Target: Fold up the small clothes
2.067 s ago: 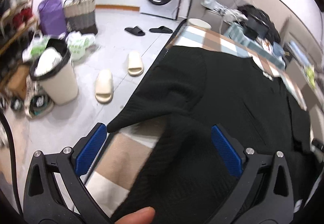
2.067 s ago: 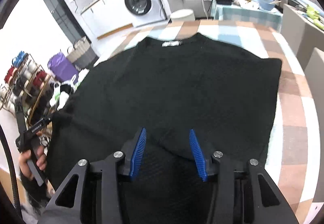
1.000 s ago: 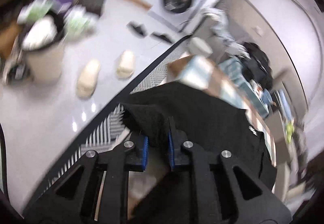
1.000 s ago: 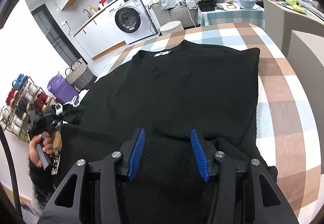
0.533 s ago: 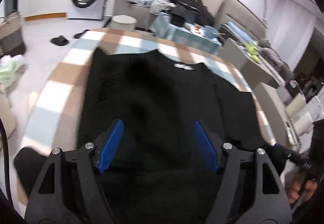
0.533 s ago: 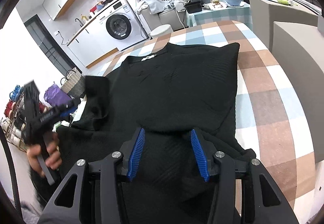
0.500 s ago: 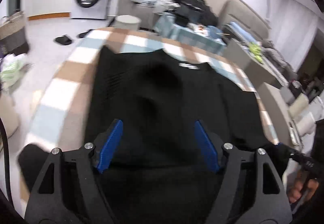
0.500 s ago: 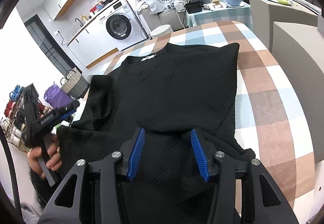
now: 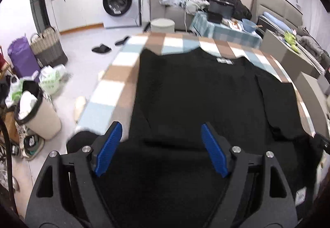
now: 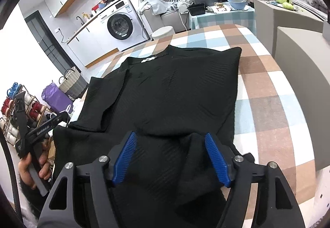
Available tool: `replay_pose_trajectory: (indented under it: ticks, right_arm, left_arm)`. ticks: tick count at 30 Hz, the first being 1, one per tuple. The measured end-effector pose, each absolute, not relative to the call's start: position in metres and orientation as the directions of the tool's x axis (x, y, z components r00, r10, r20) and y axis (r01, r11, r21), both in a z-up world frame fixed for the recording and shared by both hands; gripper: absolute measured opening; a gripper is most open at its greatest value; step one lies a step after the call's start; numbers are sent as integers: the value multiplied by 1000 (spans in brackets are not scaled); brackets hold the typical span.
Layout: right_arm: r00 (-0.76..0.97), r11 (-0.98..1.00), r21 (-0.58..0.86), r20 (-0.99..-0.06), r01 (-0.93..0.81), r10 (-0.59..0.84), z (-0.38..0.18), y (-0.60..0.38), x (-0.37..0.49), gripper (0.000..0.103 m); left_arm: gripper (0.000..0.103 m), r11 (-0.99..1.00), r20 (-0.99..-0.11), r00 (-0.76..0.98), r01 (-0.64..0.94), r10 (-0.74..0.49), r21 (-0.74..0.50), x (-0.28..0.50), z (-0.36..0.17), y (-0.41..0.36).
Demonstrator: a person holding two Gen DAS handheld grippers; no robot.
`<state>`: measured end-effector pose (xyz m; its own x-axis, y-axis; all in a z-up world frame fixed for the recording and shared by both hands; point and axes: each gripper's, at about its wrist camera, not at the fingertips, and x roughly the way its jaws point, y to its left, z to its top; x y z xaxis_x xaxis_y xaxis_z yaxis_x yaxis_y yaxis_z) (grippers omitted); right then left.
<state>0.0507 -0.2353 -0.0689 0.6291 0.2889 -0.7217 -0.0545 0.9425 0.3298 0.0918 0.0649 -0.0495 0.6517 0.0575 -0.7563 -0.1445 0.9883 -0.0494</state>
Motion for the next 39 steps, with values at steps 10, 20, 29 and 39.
replay_pose_trajectory:
  ticks: [10,20,29,39]
  right_arm:
    - [642,951,301,-716,-69,274,-65,-237,27,75]
    - [638,954,291,-722,-71,268,-69,-239,9,75]
    - [645,965,259,-731,-40,223,-68,-263,-15,75]
    - [524,934,344,-781,-96,341,-104,-265,-5,75]
  left_arm:
    - [77,983,-818,570,-101,-71,-156,45,-75,53]
    - [77,992,-804,594,-108,6,-73,22,-75,49]
    - [78,974,-763,640,-217,92,-65,4,-68,109]
    - [79,932,-793,587,-355,163,-71,-1,-88,180]
